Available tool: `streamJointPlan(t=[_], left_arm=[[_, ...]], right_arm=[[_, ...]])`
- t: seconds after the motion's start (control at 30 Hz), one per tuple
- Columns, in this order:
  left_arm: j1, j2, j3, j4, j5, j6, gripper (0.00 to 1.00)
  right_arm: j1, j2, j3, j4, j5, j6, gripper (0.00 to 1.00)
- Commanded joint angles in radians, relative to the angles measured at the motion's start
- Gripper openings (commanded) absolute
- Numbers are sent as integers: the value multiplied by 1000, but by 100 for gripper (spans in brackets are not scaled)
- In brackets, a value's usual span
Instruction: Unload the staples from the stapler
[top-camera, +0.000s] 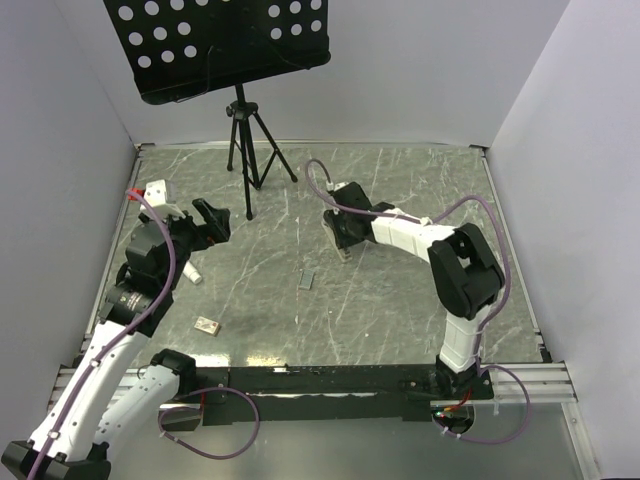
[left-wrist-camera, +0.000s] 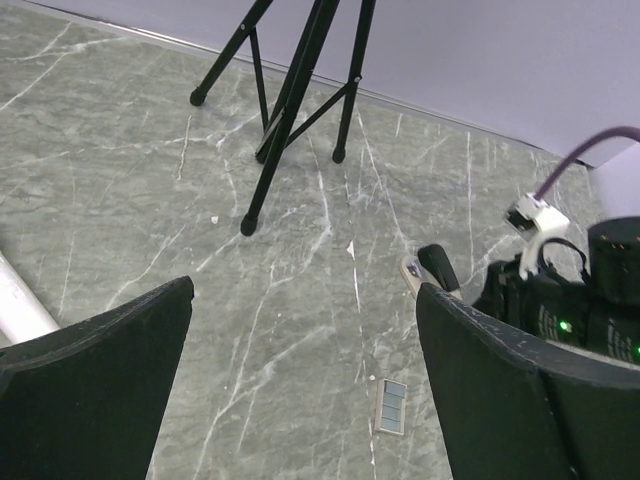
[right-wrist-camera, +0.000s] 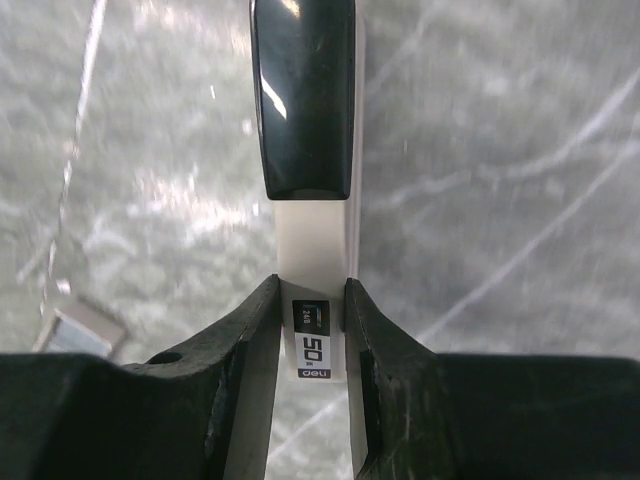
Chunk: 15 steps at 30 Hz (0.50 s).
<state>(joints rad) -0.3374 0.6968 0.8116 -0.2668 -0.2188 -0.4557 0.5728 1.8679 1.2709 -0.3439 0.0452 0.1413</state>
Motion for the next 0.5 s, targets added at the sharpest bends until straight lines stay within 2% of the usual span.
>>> streamJointPlan(t=[0.0,0.03,0.13,0.2,0.3,0.47], left_arm=[[-3,10,3,41,-16,14,98],[-3,15,3,38,-13,17,98],[-3,21,11,29,-17,17,99],[-3,18,5,35,-16,17,98],[-3,21,0,40,-11,15,99],[-3,52,4,44,42,-1,97]], right_arm=[[6,-82,-50,69,2,55,31],[6,-82,-53,85,1,44,40],[9,-55,-24,77,5,26,47],[6,-32,19,65,7,18,48],[7,22,87,23,7,0,48],[6,56,117,32,13,-37,37]])
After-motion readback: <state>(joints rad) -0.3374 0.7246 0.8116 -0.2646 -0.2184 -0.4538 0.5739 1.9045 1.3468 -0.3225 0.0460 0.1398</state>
